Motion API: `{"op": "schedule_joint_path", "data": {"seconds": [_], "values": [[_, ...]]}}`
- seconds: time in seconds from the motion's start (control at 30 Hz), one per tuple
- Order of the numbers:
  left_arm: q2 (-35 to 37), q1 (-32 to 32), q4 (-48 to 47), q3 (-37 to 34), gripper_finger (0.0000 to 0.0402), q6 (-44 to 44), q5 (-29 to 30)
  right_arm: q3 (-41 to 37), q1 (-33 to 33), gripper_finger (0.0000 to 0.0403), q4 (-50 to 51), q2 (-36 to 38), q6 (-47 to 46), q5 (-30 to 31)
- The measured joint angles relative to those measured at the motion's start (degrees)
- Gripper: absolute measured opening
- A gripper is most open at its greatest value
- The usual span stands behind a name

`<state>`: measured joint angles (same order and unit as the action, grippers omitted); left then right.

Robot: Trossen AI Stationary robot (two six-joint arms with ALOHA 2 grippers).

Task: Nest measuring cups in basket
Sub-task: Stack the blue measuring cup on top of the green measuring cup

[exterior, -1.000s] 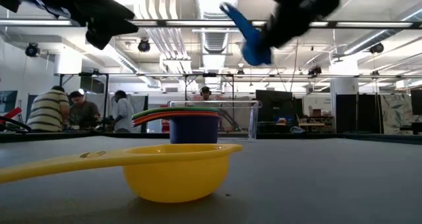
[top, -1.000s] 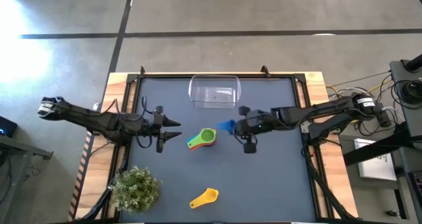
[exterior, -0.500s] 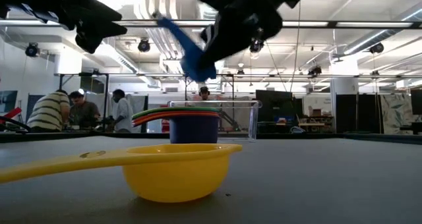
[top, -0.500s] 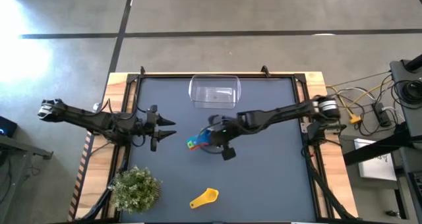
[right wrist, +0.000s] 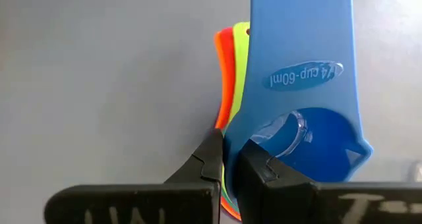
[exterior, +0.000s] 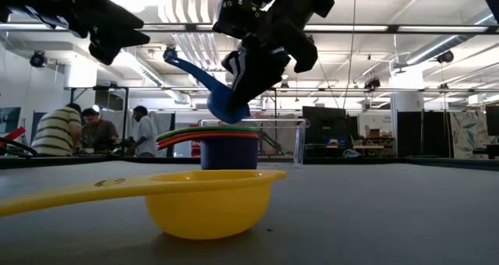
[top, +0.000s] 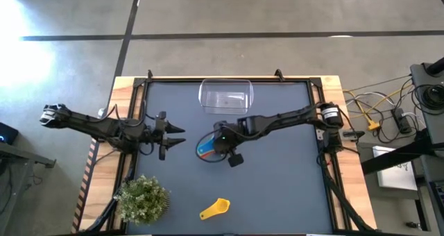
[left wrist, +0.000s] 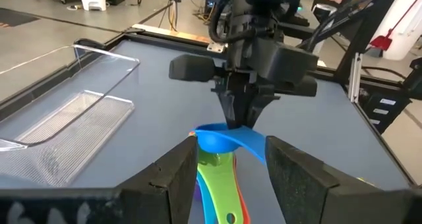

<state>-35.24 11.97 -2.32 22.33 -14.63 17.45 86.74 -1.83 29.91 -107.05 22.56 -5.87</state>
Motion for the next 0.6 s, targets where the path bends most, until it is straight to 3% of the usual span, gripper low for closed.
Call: {"op": "schedule_joint_path", "data": {"seconds": [0.2, 0.6], "values": [[-0.98, 0.00, 0.08, 0.00, 0.0160, -0.04, 0.00, 0.00, 0.40, 0.0016, -0.11, 0.40, -0.02, 0.04], [-1.42, 0.00, 0.17, 0.00, 0.0160, -0.33, 0.00, -0.07, 0.38, 0.0110, -0.07, 0.40, -1.57, 2.97]]}}
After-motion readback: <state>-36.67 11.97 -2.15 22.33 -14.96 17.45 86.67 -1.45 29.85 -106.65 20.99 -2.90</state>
